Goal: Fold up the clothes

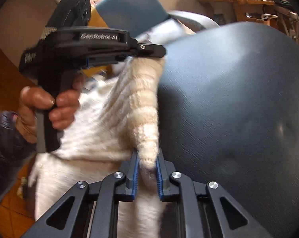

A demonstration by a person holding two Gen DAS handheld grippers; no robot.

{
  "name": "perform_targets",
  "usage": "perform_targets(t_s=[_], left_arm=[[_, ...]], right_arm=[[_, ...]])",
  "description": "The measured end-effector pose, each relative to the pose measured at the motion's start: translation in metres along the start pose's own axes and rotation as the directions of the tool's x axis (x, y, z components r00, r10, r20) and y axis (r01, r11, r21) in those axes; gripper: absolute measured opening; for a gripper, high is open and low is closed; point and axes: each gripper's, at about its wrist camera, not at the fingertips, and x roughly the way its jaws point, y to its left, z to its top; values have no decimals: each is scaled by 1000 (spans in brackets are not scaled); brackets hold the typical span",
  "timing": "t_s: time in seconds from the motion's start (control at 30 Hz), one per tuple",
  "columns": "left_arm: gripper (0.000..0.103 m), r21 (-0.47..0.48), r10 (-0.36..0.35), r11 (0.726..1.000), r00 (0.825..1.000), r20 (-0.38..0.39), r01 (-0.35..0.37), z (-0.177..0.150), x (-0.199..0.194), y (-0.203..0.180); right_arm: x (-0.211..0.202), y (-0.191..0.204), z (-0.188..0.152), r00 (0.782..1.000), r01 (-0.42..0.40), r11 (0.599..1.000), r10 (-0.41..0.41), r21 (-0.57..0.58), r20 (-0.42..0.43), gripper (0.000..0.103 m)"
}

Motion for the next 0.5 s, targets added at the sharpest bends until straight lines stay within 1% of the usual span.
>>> perform_targets(t_s=[0.07, 0.13, 0.17, 0.2, 0.23, 0.27, 0.3, 0.33, 0.4, 0.43, 0.47, 0.5], left_arm=[[9, -24, 23, 999, 1000, 2, -23, 0, 8, 6], [9, -31, 71, 997, 997, -33, -72, 1, 28, 8], [10, -34, 82, 996, 995, -49, -84, 0, 37, 8], [14, -39, 91, 995, 994, -59, -94, 0, 45, 7], [15, -52, 94, 994, 994, -56, -97, 1, 47, 8], [15, -69, 90, 993, 995, -51, -93, 2, 45, 11], [15, -86, 86, 992, 995, -42, -89, 3, 41, 14], [16, -103, 84, 991, 996, -23, -86, 4, 32, 17], [19, -135, 82, 988, 997, 13, -79, 6, 14, 21], [22, -154, 84, 985, 996, 37, -77, 6, 2, 24], [30, -179, 83, 981, 994, 69, -70, 3, -14, 29], [32, -208, 69, 977, 993, 99, -47, -3, -29, 32]], right_arm=[[1, -2, 2, 1000, 0, 1000, 0, 6, -9, 14], [1, -3, 6, 1000, 0, 1000, 1, 17, -23, 15], [0, -4, 7, 1000, -2, 1000, 3, 24, -29, 16], [-1, -6, 9, 999, -9, 999, 10, 36, -34, 17], [-3, -10, 10, 999, -20, 998, 22, 56, -40, 22], [-6, -13, 11, 998, -31, 997, 35, 76, -45, 25], [-11, -16, 13, 999, -23, 996, 26, 80, -36, 26], [-19, -17, 15, 1000, 10, 998, -10, 68, -10, 26], [-35, -12, 21, 997, 58, 998, -58, 15, 59, 27], [-40, -7, 24, 994, 68, 997, -66, -25, 87, 27], [-44, 0, 28, 991, 84, 994, -76, -70, 109, 27], [-46, 8, 31, 988, 105, 987, -89, -122, 125, 27]])
